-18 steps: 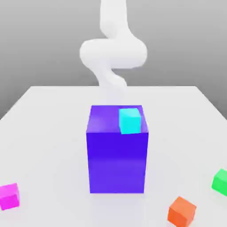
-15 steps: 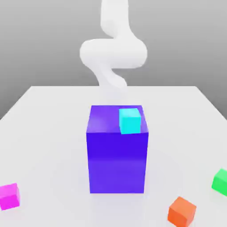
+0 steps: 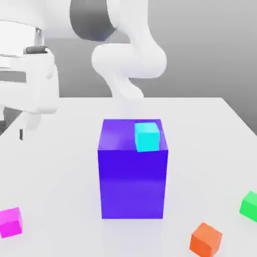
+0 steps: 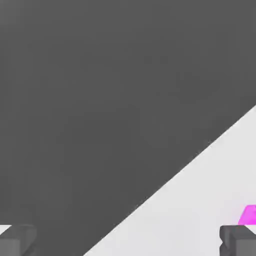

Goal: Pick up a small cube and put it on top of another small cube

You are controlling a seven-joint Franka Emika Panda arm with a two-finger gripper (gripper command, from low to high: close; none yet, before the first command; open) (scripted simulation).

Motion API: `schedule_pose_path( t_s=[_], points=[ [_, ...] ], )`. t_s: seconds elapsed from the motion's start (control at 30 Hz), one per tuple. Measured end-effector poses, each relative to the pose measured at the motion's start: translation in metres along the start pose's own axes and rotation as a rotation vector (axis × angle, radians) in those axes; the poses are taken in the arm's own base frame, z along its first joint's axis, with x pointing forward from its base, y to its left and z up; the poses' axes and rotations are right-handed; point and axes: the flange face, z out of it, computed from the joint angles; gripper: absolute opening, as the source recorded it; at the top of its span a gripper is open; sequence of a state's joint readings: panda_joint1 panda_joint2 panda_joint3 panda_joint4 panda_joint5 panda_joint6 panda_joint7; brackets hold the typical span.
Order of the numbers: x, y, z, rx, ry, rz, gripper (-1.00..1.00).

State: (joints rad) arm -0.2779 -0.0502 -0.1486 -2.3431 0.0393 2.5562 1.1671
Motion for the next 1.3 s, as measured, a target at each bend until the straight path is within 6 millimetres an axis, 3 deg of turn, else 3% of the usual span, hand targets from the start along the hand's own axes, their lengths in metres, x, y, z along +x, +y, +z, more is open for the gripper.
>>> schedule_pose_path(
  t_s=[0.07, 0.3, 0.47, 0.5, 0.7, 0.77, 0.87, 0.9, 1.0, 1.1, 1.3],
  points=[
    [0.023, 0.017, 0.035, -0.052, -0.003, 0.089, 0.00],
    [0.067, 0.089, 0.153, -0.234, -0.017, 0.346, 0.00],
    [0.071, 0.117, 0.222, -0.265, -0.017, 0.391, 0.00],
    [0.070, 0.120, 0.231, -0.265, -0.017, 0.392, -1.00],
    [0.070, 0.121, 0.235, -0.265, -0.016, 0.392, -1.00],
    [0.071, 0.117, 0.222, -0.265, -0.017, 0.392, -1.00],
    [0.073, 0.108, 0.187, -0.265, -0.017, 0.392, -1.00],
    [0.064, 0.100, 0.178, -0.265, -0.022, 0.371, -1.00],
    [-0.010, 0.063, 0.173, -0.263, -0.055, 0.210, -1.00],
    [-0.086, 0.041, 0.168, -0.260, -0.084, 0.055, -1.00],
    [-0.235, 0.033, 0.148, -0.251, -0.129, -0.250, -1.00]
  ],
)
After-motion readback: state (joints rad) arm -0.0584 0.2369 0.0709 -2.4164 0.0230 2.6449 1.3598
